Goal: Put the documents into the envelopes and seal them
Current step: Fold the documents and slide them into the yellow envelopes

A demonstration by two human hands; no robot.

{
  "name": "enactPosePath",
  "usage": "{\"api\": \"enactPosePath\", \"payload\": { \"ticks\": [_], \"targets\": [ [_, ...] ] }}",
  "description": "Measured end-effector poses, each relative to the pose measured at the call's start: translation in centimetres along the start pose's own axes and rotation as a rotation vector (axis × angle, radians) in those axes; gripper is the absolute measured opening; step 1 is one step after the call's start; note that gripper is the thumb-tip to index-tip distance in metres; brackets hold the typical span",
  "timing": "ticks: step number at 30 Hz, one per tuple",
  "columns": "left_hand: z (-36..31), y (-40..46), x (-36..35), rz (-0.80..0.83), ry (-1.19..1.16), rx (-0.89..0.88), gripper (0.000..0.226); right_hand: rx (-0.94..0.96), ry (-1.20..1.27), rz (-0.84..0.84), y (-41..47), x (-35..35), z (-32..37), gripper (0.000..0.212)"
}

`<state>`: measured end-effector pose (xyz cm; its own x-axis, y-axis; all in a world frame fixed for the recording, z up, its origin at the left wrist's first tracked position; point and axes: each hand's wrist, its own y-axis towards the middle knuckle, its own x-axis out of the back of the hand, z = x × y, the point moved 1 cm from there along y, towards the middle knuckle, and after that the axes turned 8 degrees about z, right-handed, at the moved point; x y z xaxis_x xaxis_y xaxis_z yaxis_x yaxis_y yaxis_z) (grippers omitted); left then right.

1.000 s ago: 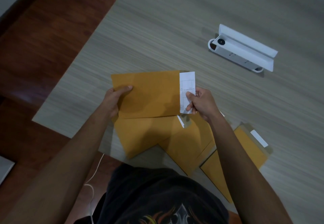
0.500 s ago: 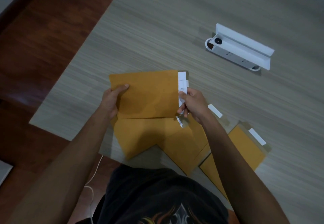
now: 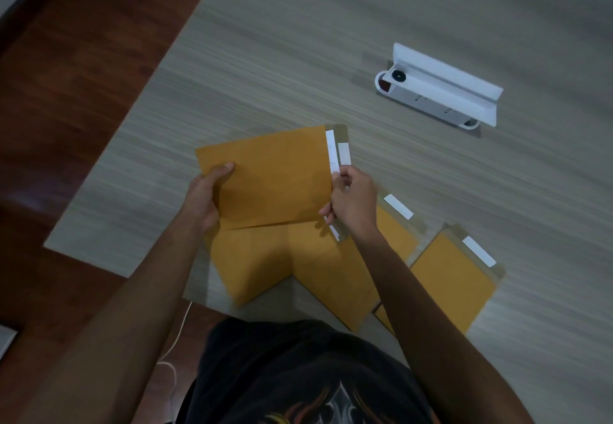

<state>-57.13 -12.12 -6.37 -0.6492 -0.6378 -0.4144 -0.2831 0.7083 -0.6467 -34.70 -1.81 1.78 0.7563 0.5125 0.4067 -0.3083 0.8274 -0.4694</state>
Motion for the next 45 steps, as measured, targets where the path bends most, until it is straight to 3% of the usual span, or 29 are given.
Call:
{"api": "enactPosePath", "payload": {
  "ticks": [11,14,17,23,28,32,38,45],
  "targets": [
    [-0.3,-0.2,-0.1,-0.064,0.051,-0.004,0.032,-0.035,0.009,0.087,0.0,-1.3,-0.3,0.034],
    [-0.3,-0.2,-0.3,-0.149,0.096,-0.021,0.041,0.008,0.019,0.024,0.1,-1.6,-0.7,0.039],
    [-0.3,-0.1,-0.8,-0.253,0.257,-0.112,0.036,0.034,0.035,0.008,0.6,-2.1,-1.3,0.043],
    [-0.2,-0.4,-1.0,-0.409,0.662,-0.231,0.102,0.011,-0.031,0.045,2.1,-2.6,-1.5,0.049],
    [-0.3,-0.9,-0.2,-0.555,0.838,-0.33,0.1,0.019,-0.002,0.174,3.6,-3.1,0.3,0.056],
    [0.1,-1.3,0.4,-0.746,0.996,-0.23,0.107,-0.008,0.04,0.209,4.4,-2.6,1.1,0.057],
    [1.5,-1.2,-2.3,-0.619,1.195,-0.339,0.083,-0.02,0.117,0.11,3.2,0.7,-1.2,0.039],
    [4.6,-0.5,-10.8,-0.182,1.383,-0.53,0.055,0.051,-0.074,-0.123,1.8,7.0,-8.1,0.026]
  ]
}}
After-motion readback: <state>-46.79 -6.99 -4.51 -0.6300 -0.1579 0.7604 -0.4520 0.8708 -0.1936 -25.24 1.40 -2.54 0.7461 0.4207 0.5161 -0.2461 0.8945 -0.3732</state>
